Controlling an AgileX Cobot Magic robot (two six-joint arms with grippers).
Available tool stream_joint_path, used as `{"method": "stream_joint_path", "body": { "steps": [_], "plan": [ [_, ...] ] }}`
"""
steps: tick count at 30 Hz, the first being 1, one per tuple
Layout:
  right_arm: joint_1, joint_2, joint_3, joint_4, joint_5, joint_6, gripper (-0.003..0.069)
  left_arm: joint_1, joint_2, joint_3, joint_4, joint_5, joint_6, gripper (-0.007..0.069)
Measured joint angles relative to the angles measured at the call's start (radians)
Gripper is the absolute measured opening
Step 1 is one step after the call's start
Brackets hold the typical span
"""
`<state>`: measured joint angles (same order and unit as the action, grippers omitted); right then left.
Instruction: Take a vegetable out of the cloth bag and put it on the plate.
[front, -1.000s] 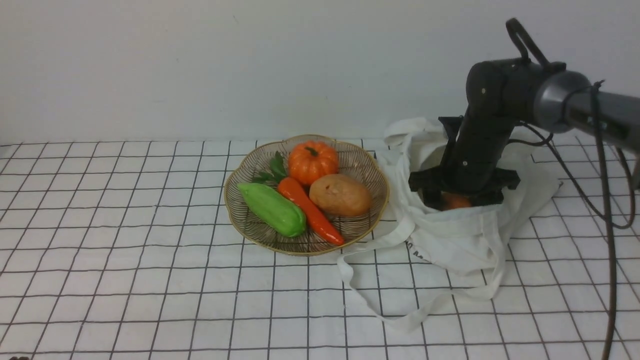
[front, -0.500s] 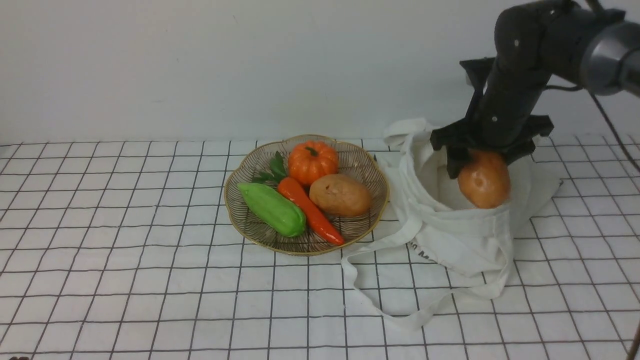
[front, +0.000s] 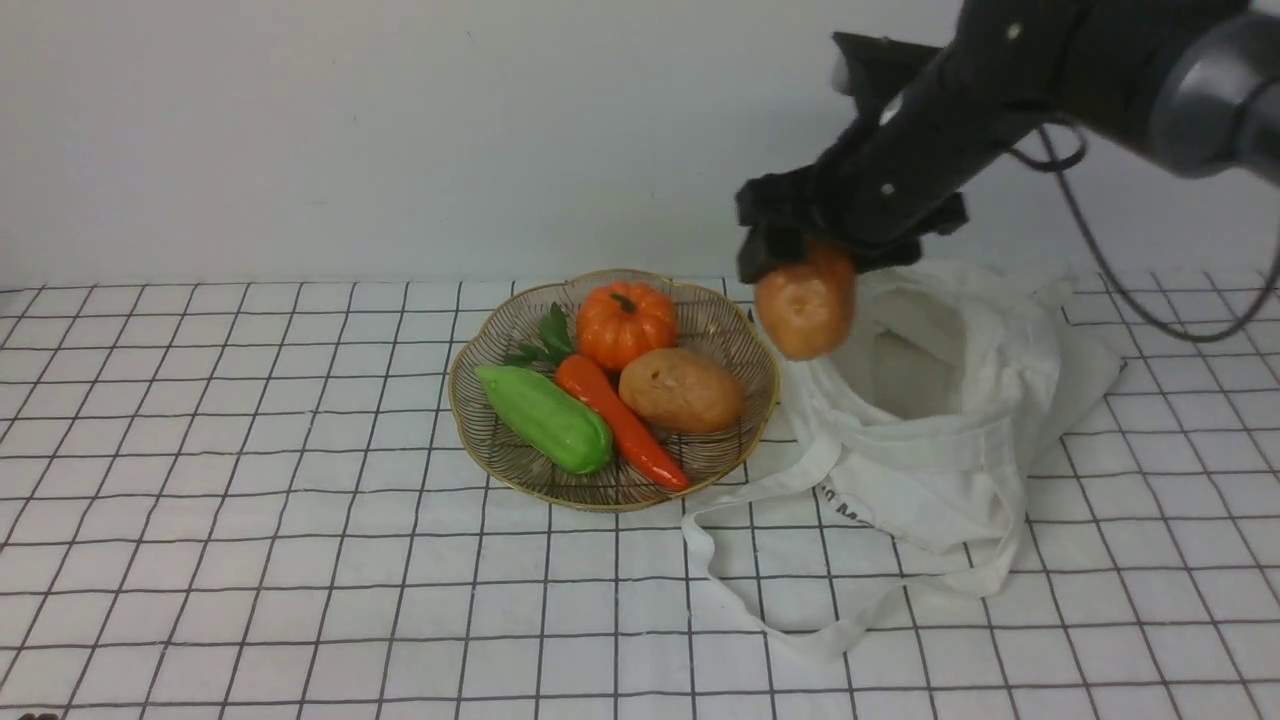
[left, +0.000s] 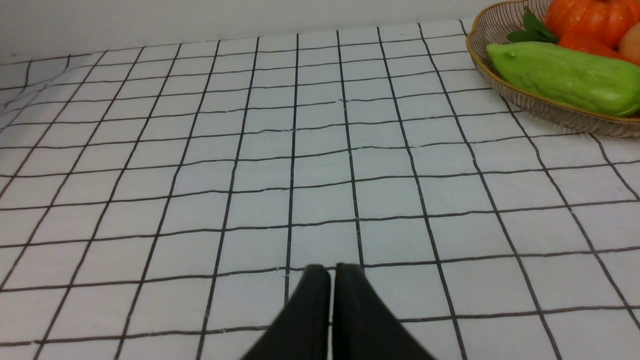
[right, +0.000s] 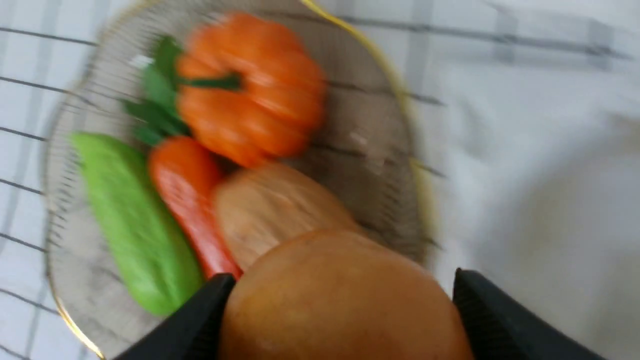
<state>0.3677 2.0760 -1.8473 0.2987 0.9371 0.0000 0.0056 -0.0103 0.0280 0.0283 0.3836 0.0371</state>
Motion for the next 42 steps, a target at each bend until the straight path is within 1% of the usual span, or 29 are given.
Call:
{"method": "stream_joint_path", "body": {
  "steps": [1,2,3,7,8,9,10,11,13,14,17,21,22,23,25,26,28,29,30,31,32,33,35,36,37,39,41,42],
  "plan": [
    [0.023,0.018,0.000,0.008,-0.051,-0.012,0.0489,0.000,0.000,0.000,0.000,0.000,0.000,-0.0008],
    [0.027,0.021,0.000,0.009,-0.051,-0.013,0.0489,0.000,0.000,0.000,0.000,0.000,0.000,-0.0008],
    [0.051,0.053,0.000,0.015,-0.120,-0.021,0.0489,0.000,0.000,0.000,0.000,0.000,0.000,-0.0008],
    [0.088,0.102,0.002,0.022,-0.228,-0.031,0.0493,0.000,0.000,0.000,0.000,0.000,0.000,-0.0008],
    [0.095,0.110,0.002,0.024,-0.249,-0.031,0.0508,0.000,0.000,0.000,0.000,0.000,0.000,-0.0008],
    [0.101,0.118,0.002,0.024,-0.270,-0.031,0.0544,0.000,0.000,0.000,0.000,0.000,0.000,-0.0008],
    [0.111,0.123,0.002,0.026,-0.284,-0.031,0.0595,0.000,0.000,0.000,0.000,0.000,0.000,-0.0008],
    [0.112,0.123,0.002,0.026,-0.285,-0.031,0.0603,0.000,0.000,0.000,0.000,0.000,0.000,-0.0008],
    [0.122,0.125,0.002,0.029,-0.288,-0.031,0.0664,0.000,0.000,0.000,0.000,0.000,0.000,-0.0008],
    [0.125,0.125,0.002,0.029,-0.289,-0.031,0.0676,0.000,0.000,0.000,0.000,0.000,0.000,-0.0008],
    [0.125,0.123,0.000,0.028,-0.280,-0.032,0.0689,0.000,0.000,0.000,0.000,0.000,0.000,-0.0008],
    [0.111,0.122,-0.056,-0.011,-0.159,-0.038,0.0687,0.000,0.000,0.000,0.000,0.000,0.000,-0.0008],
    [0.110,0.121,-0.061,-0.011,-0.159,-0.038,0.0686,0.000,0.000,0.000,0.000,0.000,0.000,-0.0008],
    [0.104,0.113,-0.114,-0.052,-0.069,-0.046,0.0666,0.000,0.000,0.000,0.000,0.000,0.000,-0.0008],
    [0.100,0.106,-0.155,-0.080,-0.016,-0.053,0.0643,0.000,0.000,0.000,0.000,0.000,0.000,-0.0008],
    [0.098,0.098,-0.201,-0.102,0.049,-0.059,0.0612,0.000,0.000,0.000,0.000,0.000,0.000,-0.0008],
    [0.097,0.085,-0.300,-0.153,0.196,-0.071,0.0524,0.000,0.000,0.000,0.000,0.000,0.000,-0.0008],
    [0.097,0.084,-0.309,-0.159,0.220,-0.071,0.0515,0.000,0.000,0.000,0.000,0.000,0.000,-0.0008],
    [0.097,0.082,-0.350,-0.175,0.262,-0.073,0.0469,0.000,0.000,0.000,0.000,0.000,0.000,-0.0008],
    [0.096,0.069,-0.393,-0.194,0.289,-0.074,0.0386,0.000,0.000,0.000,0.000,0.000,0.000,-0.0008],
    [0.095,0.055,-0.404,-0.204,0.298,-0.075,0.0328,0.000,0.000,0.000,0.000,0.000,0.000,-0.0008],
    [0.095,0.051,-0.405,-0.204,0.299,-0.075,0.0317,0.000,0.000,0.000,0.000,0.000,0.000,-0.0008],
    [0.090,-0.002,-0.398,-0.219,0.313,-0.075,0.0165,0.000,0.000,0.000,0.000,0.000,0.000,-0.0008],
    [0.090,-0.013,-0.390,-0.220,0.316,-0.075,0.0131,0.000,0.000,0.000,0.000,0.000,0.000,-0.0008],
    [0.088,-0.066,-0.361,-0.223,0.318,-0.075,0.0062,0.000,0.000,0.000,0.000,0.000,0.000,-0.0008],
    [0.088,-0.124,-0.308,-0.228,0.319,-0.075,0.0018,0.000,0.000,0.000,0.000,0.000,0.000,-0.0008],
    [0.088,-0.206,-0.237,-0.233,0.319,-0.075,-0.0001,0.000,0.000,0.000,0.000,0.000,0.000,-0.0008],
    [0.088,-0.301,-0.159,-0.239,0.319,-0.065,-0.0009,0.000,0.000,0.000,0.000,0.000,0.000,-0.0008]
  ]
}}
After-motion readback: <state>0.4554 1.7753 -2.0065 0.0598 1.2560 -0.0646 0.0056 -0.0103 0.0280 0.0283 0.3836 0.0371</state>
